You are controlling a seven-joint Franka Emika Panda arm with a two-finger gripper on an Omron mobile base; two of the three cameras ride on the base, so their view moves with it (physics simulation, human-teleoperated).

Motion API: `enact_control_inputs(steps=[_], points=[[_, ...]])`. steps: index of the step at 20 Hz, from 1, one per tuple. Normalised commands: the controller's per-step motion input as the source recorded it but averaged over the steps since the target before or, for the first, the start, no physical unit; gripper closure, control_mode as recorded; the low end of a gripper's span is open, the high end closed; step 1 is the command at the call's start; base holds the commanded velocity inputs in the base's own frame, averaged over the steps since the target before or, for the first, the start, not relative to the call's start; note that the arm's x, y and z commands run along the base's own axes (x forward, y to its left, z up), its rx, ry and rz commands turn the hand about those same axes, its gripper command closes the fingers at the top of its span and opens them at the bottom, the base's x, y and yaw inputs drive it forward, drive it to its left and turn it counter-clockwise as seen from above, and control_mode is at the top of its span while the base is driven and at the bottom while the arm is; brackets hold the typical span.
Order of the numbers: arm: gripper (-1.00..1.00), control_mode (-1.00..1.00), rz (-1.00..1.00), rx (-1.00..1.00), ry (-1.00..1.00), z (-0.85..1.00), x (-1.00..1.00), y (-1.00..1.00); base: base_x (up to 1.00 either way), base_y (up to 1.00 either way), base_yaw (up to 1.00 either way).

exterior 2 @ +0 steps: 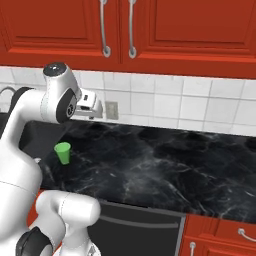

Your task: Move any existing items from the left basin to the right basin for drying. Then move the cup from the counter to the left basin of the sink for washing.

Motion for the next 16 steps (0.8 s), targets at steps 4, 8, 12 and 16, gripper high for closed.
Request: enact_control_inputs(steps=[4,8,12,16], points=[[-1.0,1.0,0.0,0.0,0.0,0.0,0.0,0.0,-0.37,0.32,0.0],[-1.0,1.0,0.0,0.0,0.0,0.0,0.0,0.0,-0.17,0.48,0.0],[-1.0,1.0,0.0,0.0,0.0,0.0,0.0,0.0,-0.06,0.68,0.0],[-1.0,1.0,0.0,0.0,0.0,0.0,0.0,0.0,0.0,0.82,-0.01]])
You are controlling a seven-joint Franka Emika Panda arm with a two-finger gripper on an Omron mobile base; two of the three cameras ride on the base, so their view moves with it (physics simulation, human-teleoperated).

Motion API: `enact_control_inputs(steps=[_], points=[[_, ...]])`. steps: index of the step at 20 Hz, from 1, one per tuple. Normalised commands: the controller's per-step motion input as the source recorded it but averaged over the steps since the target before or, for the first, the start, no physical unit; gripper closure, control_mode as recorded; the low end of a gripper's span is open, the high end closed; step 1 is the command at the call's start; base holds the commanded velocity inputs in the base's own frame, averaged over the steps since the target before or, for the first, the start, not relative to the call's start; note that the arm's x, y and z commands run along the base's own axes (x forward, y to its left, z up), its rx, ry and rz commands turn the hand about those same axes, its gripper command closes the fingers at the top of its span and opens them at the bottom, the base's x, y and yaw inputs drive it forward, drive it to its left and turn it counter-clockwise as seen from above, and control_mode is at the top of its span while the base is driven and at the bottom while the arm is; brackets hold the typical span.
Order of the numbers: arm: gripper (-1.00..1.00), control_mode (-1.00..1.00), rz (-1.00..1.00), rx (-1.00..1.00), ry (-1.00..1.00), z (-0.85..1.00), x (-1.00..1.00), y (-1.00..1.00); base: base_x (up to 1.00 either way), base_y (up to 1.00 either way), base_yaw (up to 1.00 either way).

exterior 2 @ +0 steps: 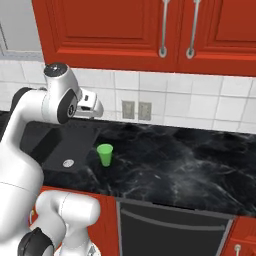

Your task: Move any existing items from the left basin to the right basin for drying. Then move the cup from the counter to the left basin of the sink for washing.

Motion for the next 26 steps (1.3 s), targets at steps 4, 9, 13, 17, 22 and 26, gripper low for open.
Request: enact_control_inputs(steps=[4,9,13,17,22,26], points=[[-1.0,1.0,0.0,0.0,0.0,0.0,0.0,0.0,-0.04,0.75,-0.02],[-1.0,1.0,0.0,0.0,0.0,0.0,0.0,0.0,-0.01,0.7,-0.03],[-1.0,1.0,0.0,0.0,0.0,0.0,0.0,0.0,0.0,0.62,-0.05],[-1.0,1.0,0.0,0.0,0.0,0.0,0.0,0.0,0.0,0.57,-0.05],[-1.0,1.0,0.0,0.0,0.0,0.0,0.0,0.0,0.0,0.44,-0.04],[-1.0,1.0,0.0,0.0,0.0,0.0,0.0,0.0,0.04,0.09,0.0]])
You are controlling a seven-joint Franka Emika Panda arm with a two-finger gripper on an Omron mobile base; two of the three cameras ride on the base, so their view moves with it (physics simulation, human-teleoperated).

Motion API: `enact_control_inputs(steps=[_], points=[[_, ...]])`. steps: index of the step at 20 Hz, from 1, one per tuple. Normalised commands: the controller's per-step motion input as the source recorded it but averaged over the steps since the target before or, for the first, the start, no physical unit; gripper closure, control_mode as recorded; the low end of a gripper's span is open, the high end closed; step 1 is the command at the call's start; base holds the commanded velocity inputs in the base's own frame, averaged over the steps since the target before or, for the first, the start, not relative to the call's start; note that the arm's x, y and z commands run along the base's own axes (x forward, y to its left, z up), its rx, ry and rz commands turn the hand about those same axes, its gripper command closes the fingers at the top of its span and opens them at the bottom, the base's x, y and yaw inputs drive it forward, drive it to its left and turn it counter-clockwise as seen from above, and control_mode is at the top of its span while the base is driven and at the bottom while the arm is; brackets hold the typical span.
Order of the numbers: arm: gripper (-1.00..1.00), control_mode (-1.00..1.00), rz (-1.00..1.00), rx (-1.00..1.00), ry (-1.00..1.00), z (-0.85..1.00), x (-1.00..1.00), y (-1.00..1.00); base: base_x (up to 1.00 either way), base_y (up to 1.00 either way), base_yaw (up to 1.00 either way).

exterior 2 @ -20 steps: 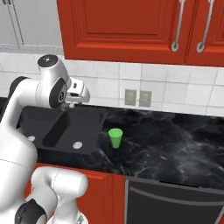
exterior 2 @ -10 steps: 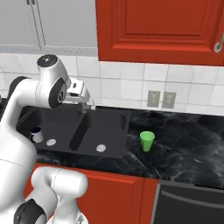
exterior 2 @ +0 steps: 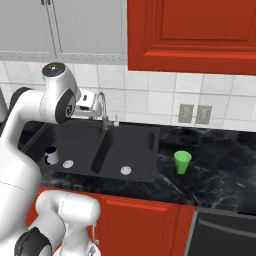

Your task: Move any existing items from the left basin to the right basin for drying. Then move the cup from the counter to the left basin of the sink for washing.

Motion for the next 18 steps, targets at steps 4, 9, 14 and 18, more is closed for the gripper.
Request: enact_control_inputs(steps=[4,9,14,18], points=[[-1.0,1.0,0.0,0.0,0.0,0.0,0.0,0.0,0.15,0.0,0.0],[-1.0,1.0,0.0,0.0,0.0,0.0,0.0,0.0,0.29,0.0,0.0],[-1.0,1.0,0.0,0.0,0.0,0.0,0.0,0.0,0.4,0.0,0.0],[-1.0,1.0,0.0,0.0,0.0,0.0,0.0,0.0,0.35,0.0,0.0]])
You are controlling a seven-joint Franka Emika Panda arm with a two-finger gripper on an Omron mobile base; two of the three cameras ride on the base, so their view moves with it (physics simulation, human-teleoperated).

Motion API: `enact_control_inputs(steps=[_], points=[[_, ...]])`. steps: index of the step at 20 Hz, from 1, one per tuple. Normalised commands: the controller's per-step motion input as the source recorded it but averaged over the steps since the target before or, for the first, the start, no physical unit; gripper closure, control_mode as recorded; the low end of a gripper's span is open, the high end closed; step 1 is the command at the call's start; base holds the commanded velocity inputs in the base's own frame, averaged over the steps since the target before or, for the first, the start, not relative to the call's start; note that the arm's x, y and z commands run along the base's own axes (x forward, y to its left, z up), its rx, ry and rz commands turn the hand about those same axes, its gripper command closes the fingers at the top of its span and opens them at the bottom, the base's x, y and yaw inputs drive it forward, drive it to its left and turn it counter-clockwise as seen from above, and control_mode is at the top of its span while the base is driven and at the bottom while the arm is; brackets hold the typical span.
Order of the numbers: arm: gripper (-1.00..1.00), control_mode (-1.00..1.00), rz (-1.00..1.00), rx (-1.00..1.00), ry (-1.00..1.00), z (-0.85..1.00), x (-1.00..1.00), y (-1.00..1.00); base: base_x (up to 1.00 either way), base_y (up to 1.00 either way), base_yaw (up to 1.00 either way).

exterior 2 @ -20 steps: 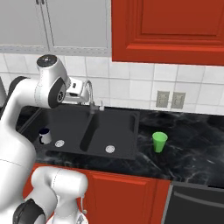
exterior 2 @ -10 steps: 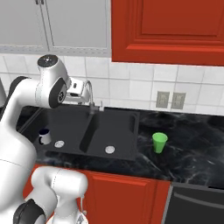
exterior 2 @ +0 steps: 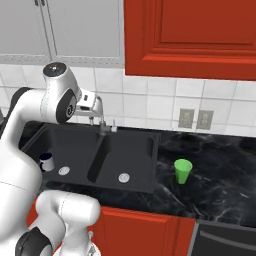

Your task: Move any existing items from the left basin to the right basin for drying. Then move the cup from the counter to the left basin of the sink for washing.

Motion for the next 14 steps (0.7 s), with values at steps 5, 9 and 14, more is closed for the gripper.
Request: enact_control_inputs(steps=[5,9,14], points=[[-1.0,1.0,0.0,0.0,0.0,0.0,0.0,0.0,0.26,0.0,0.0],[-1.0,1.0,0.0,0.0,0.0,0.0,0.0,0.0,0.28,0.0,0.0],[-1.0,1.0,0.0,0.0,0.0,0.0,0.0,0.0,0.38,0.0,0.0]])
